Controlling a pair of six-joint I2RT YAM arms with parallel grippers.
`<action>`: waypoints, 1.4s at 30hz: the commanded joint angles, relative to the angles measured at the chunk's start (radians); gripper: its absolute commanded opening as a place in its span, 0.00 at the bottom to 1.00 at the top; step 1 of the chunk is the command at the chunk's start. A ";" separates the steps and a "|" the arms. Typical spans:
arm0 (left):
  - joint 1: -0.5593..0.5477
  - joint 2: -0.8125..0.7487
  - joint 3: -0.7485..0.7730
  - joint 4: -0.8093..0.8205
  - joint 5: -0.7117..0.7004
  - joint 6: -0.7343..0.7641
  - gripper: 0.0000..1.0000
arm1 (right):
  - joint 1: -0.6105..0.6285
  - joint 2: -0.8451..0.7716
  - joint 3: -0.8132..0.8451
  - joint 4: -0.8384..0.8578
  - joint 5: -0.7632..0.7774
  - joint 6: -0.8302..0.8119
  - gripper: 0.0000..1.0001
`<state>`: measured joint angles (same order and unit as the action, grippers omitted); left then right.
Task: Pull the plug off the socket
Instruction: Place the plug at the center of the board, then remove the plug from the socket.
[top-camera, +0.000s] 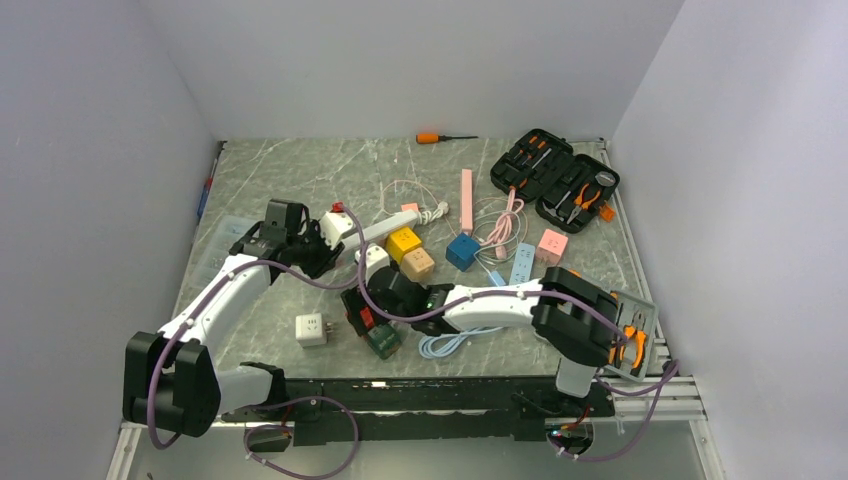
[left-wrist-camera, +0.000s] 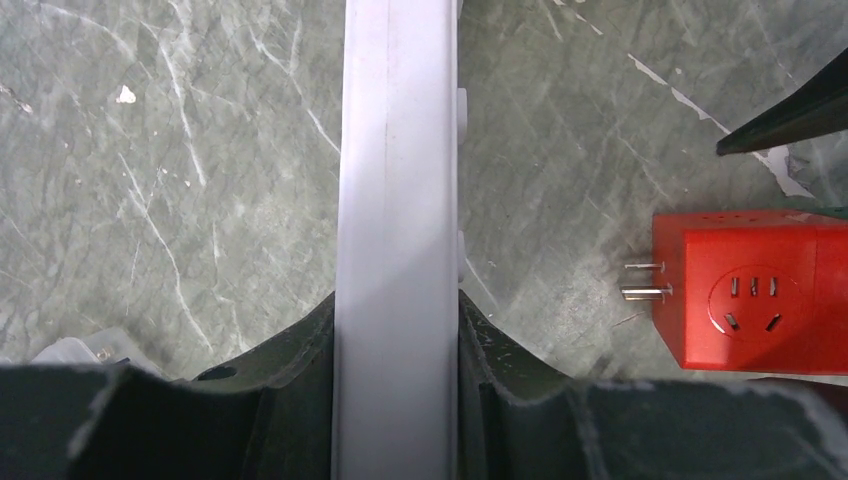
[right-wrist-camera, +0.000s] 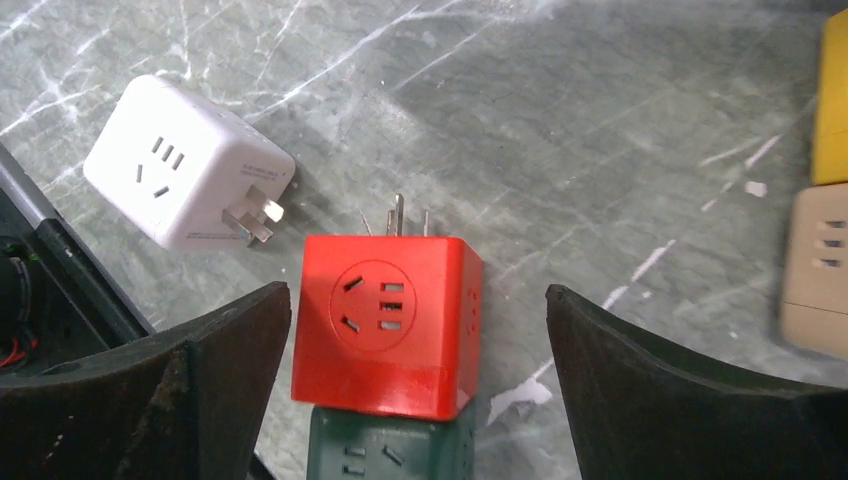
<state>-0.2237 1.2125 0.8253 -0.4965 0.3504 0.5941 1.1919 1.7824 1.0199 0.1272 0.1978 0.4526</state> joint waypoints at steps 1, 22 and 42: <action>-0.008 -0.016 0.033 0.003 0.069 0.029 0.00 | -0.003 -0.136 -0.011 -0.021 0.027 -0.055 1.00; -0.008 -0.012 0.064 -0.073 0.086 0.051 0.00 | -0.411 -0.345 -0.162 -0.072 -0.174 -0.086 1.00; -0.008 -0.060 0.026 -0.070 0.087 0.063 0.00 | -0.480 0.066 0.163 -0.063 -0.326 -0.138 1.00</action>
<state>-0.2241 1.1946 0.8436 -0.5686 0.3805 0.6365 0.7170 1.8114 1.1233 0.0460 -0.0982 0.3344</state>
